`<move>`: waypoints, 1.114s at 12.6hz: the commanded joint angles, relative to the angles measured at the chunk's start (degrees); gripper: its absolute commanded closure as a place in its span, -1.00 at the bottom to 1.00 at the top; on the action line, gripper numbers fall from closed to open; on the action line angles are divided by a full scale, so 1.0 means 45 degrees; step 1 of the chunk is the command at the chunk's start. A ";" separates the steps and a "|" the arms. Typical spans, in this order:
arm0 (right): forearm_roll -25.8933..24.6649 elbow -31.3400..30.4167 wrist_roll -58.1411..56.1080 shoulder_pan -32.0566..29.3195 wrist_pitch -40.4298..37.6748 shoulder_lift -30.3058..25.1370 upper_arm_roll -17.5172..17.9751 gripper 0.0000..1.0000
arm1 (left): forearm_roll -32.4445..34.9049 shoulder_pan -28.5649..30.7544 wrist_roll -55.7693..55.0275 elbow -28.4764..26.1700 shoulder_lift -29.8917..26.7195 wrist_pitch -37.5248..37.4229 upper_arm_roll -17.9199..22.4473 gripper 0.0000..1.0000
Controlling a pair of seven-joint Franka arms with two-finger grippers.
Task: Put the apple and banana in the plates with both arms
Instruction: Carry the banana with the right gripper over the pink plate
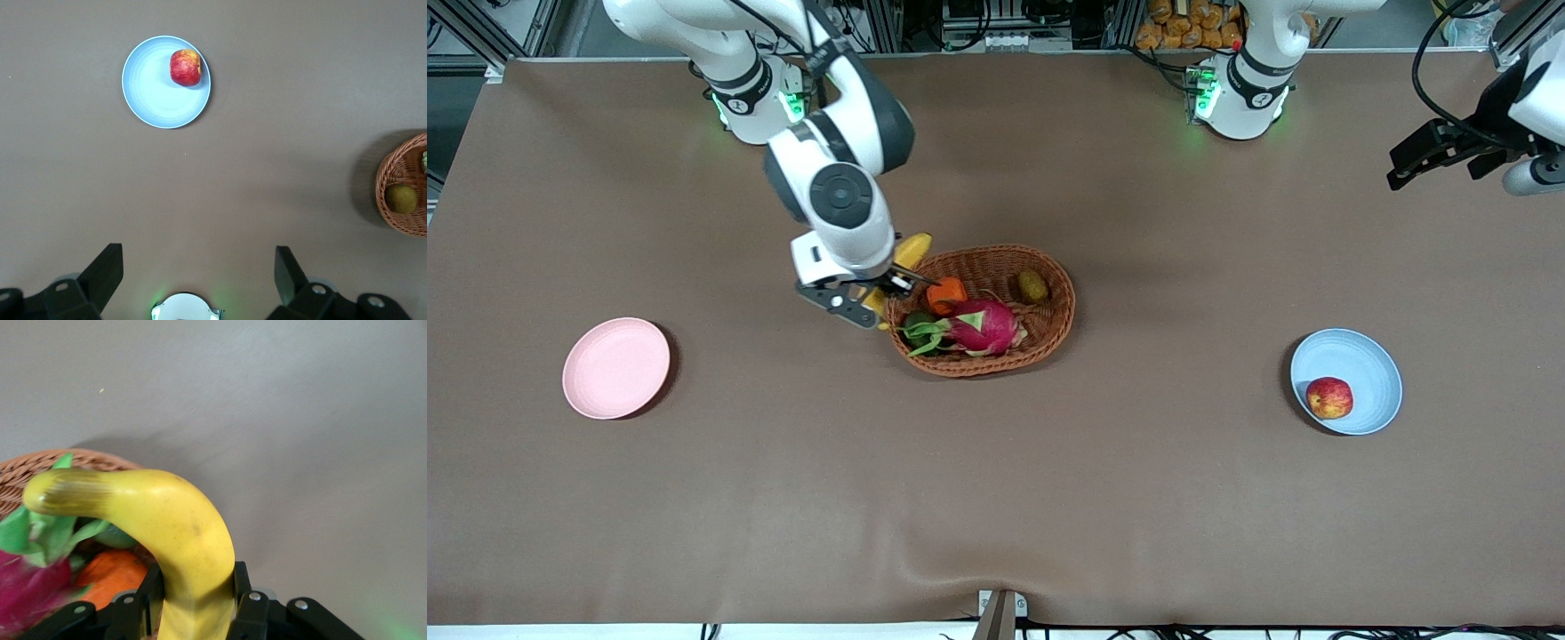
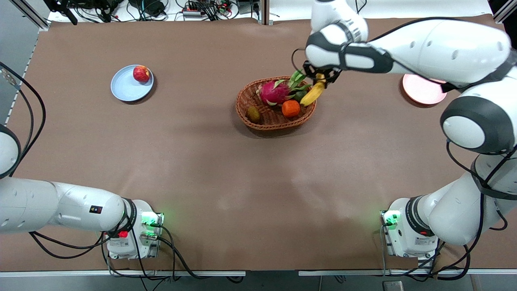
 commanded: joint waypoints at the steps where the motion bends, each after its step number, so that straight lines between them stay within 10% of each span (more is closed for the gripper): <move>1: -0.0238 0.0035 -0.2204 -0.1491 -0.0686 -0.0652 0.0114 1.00 | 0.0266 0.1271 0.0094 0.0104 0.0098 0.0112 -0.1563 -1.00; 14: 0.0133 -0.0102 -1.3399 -0.9286 0.1497 0.1021 0.0074 1.00 | 0.0052 0.1803 0.0133 0.0163 0.0158 0.0425 -0.2310 -1.00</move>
